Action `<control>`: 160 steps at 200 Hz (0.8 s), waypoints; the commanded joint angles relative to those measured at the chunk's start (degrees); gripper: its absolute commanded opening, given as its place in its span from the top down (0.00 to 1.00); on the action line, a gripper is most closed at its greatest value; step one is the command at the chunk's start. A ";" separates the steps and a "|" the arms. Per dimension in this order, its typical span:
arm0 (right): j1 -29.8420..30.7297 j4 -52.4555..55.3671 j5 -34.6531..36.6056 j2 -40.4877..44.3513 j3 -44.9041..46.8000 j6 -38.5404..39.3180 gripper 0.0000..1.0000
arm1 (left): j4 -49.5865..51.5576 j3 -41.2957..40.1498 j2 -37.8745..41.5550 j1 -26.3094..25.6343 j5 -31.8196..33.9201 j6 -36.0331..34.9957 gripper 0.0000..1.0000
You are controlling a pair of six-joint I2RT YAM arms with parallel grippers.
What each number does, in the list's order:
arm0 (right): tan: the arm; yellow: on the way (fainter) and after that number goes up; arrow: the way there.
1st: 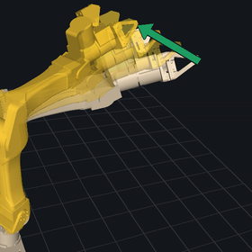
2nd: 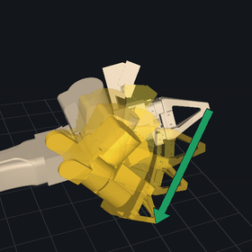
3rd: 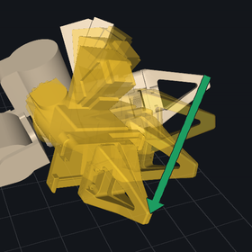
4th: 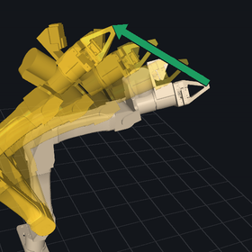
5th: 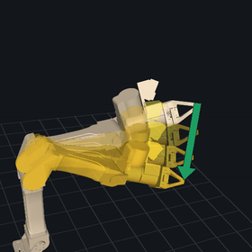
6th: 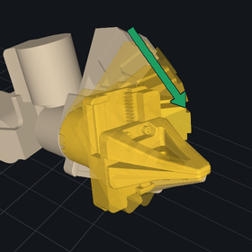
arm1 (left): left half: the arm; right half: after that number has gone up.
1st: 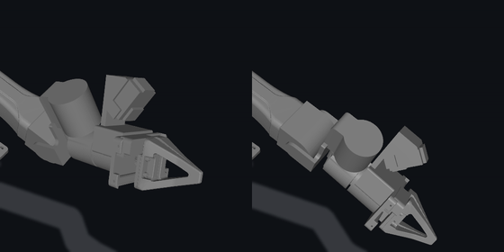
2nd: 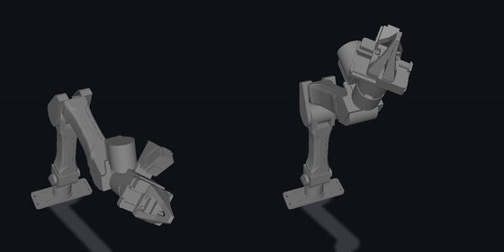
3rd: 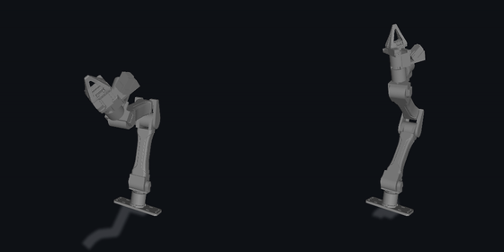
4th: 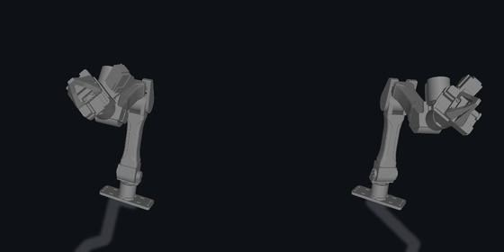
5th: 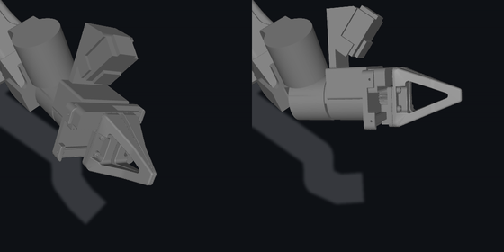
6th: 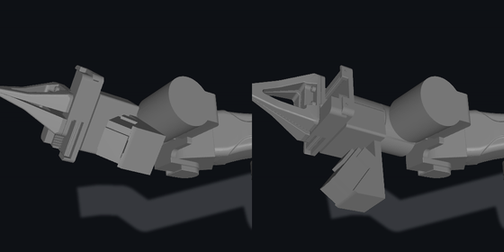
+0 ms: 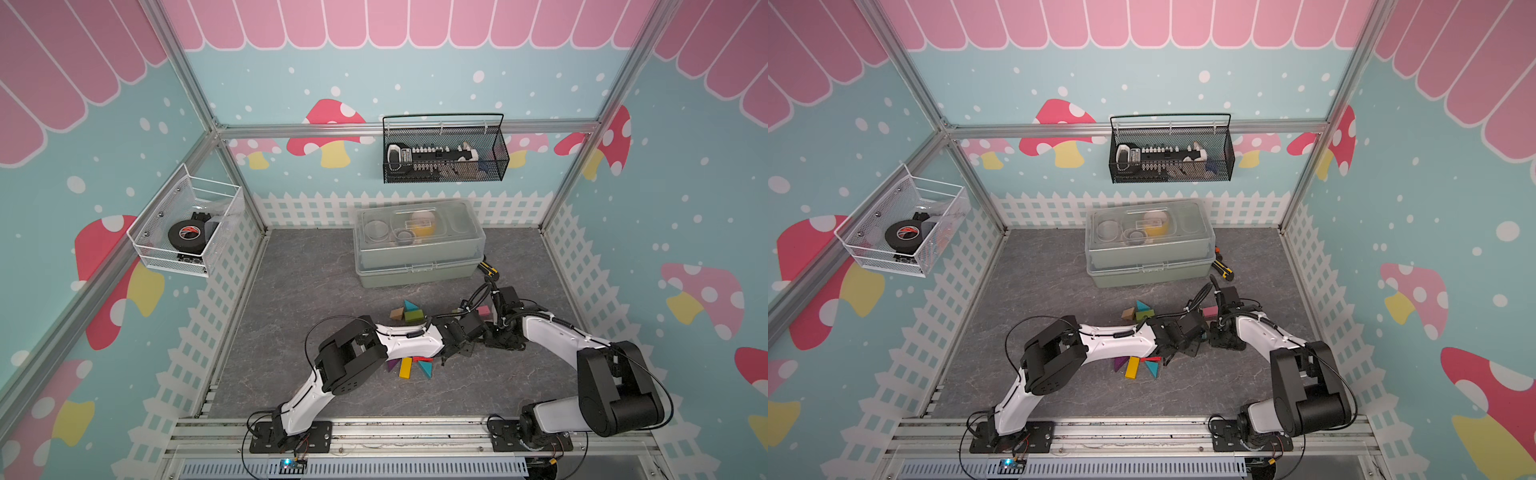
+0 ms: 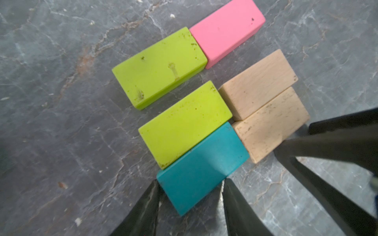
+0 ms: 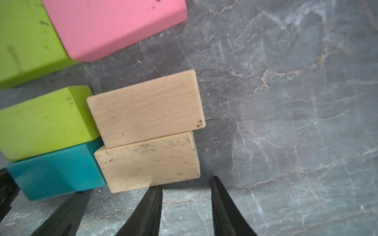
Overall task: Assemble a piece of candy with building blocks
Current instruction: Assemble the building block at the center of the board.
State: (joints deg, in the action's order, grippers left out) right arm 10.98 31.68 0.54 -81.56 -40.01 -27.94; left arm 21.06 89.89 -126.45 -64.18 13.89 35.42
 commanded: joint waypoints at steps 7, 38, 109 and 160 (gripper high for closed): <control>0.38 1.19 -0.89 -2.27 0.47 0.24 0.60 | 3.13 1.01 -2.57 0.53 -0.09 -1.20 0.50; 0.37 1.19 -0.58 -2.70 -0.16 0.73 0.60 | 3.11 1.43 -3.09 0.56 -0.46 -1.23 0.50; 0.42 0.93 -0.71 -3.00 -0.69 1.38 0.60 | 3.54 2.59 -3.37 0.90 -0.03 -2.06 0.50; 0.40 0.84 -0.79 -2.75 -0.79 1.55 0.60 | 3.53 2.77 -3.77 0.99 -0.46 -2.03 0.50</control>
State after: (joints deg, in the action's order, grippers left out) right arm 10.98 31.73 0.51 -82.78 -41.12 -26.41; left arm 22.04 91.96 -127.68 -63.66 13.89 34.22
